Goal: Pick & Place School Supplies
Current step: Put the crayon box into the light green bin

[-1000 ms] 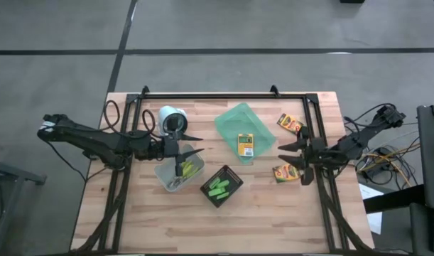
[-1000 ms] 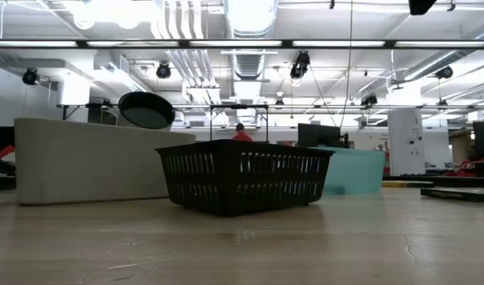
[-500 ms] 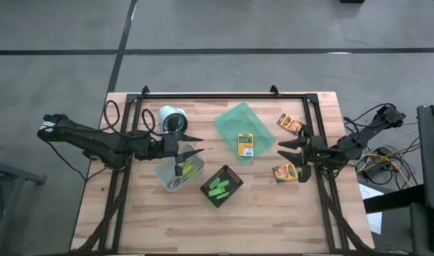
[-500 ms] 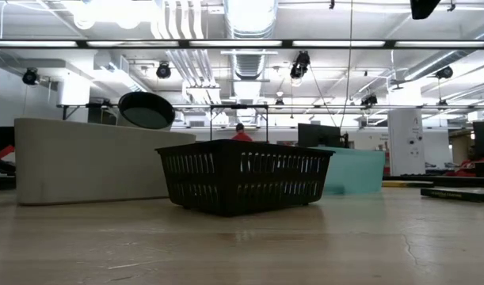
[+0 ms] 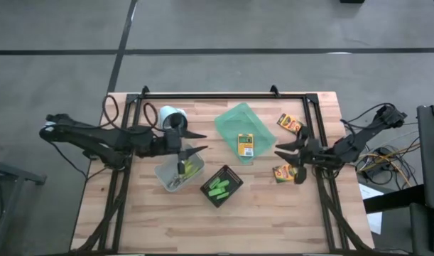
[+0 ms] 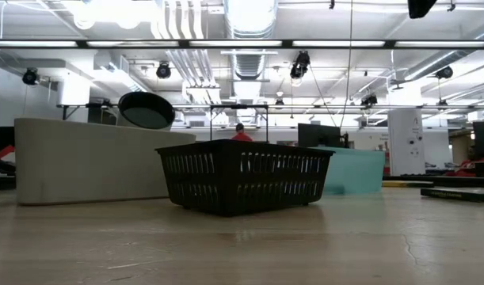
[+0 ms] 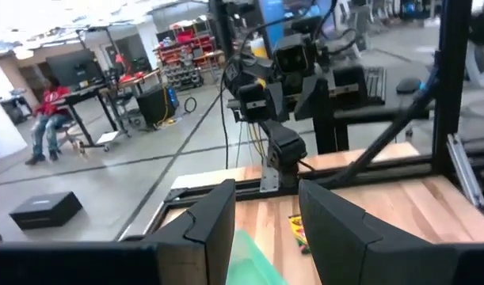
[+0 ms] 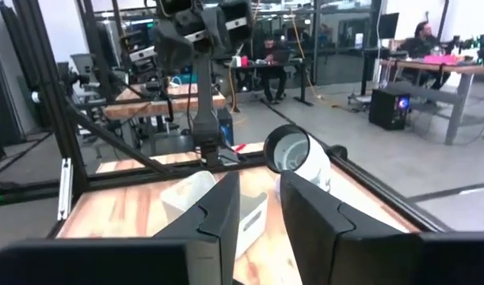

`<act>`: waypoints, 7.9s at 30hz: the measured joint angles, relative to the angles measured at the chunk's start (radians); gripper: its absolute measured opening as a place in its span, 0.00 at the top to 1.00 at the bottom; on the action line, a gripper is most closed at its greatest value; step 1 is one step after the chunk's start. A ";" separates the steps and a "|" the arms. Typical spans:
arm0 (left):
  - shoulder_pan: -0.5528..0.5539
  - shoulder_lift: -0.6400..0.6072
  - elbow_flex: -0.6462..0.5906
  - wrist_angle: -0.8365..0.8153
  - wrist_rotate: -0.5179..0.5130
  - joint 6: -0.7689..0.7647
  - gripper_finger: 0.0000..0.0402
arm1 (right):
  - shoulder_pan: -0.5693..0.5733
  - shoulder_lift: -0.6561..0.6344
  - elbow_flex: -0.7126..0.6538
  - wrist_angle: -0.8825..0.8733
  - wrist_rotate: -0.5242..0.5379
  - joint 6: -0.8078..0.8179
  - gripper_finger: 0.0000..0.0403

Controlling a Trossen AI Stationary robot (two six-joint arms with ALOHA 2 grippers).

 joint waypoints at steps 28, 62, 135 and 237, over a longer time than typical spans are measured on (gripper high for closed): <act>0.219 0.391 0.339 -0.147 0.389 0.075 0.63 | 0.225 -0.003 0.113 0.227 0.483 -0.627 0.98; 0.244 0.407 0.341 -0.091 0.471 -0.005 0.63 | 0.392 0.007 0.229 -0.115 0.558 -0.265 0.98; 0.243 0.600 0.340 0.192 0.625 -0.160 0.63 | -0.213 0.527 0.168 -1.124 -0.692 1.356 0.98; 0.243 0.600 0.340 0.192 0.624 -0.173 0.63 | -0.194 0.515 -0.028 -0.741 -0.769 1.188 0.98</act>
